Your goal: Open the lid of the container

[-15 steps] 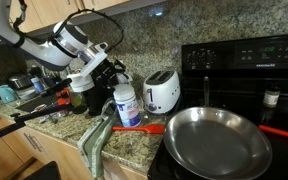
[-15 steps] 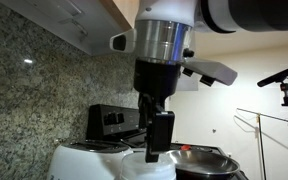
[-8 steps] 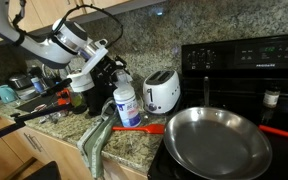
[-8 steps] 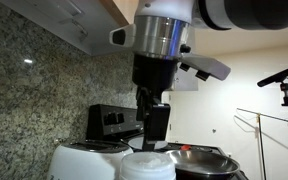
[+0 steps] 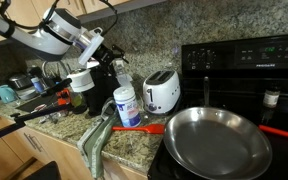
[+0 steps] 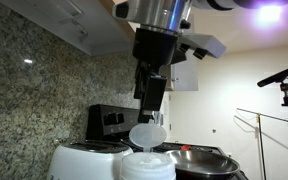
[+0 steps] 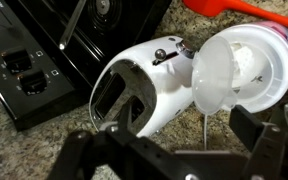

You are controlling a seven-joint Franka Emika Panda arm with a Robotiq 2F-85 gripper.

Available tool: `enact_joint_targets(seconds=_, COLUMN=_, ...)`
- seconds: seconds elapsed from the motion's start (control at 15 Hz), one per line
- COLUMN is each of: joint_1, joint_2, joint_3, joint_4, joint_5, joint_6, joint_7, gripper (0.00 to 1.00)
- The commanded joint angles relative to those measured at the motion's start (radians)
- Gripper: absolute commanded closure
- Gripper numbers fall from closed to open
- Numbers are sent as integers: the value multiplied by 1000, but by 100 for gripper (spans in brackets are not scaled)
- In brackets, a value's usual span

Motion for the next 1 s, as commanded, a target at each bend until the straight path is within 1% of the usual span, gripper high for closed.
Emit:
enact_joint_targets(seconds=0.0, joint_1=-12, joint_2=-19, joint_3=3, joint_4=-3, joint_5=-17, joint_6=-18, joint_7=5, gripper=0)
enact_joint_targets(seconds=0.2, joint_1=-19, joint_2=-30, joint_3=-2, joint_4=-14, joint_5=-40, joint_6=-2, joint_7=26, gripper=0)
enact_joint_targets(seconds=0.27, joint_1=-20, joint_2=-34, joint_3=-6, joint_4=-15, joint_5=-61, joint_6=-2, joint_7=48, gripper=0)
enact_joint_targets(seconds=0.4, joint_1=-28, joint_2=-42, joint_3=-10, joint_4=-15, joint_5=-66, joint_6=-17, joint_7=57, gripper=0)
enact_joint_targets(seconds=0.93, joint_1=-75, joint_2=-69, joint_3=-29, joint_4=-26, joint_5=-25, joint_6=-41, joint_7=30, gripper=0)
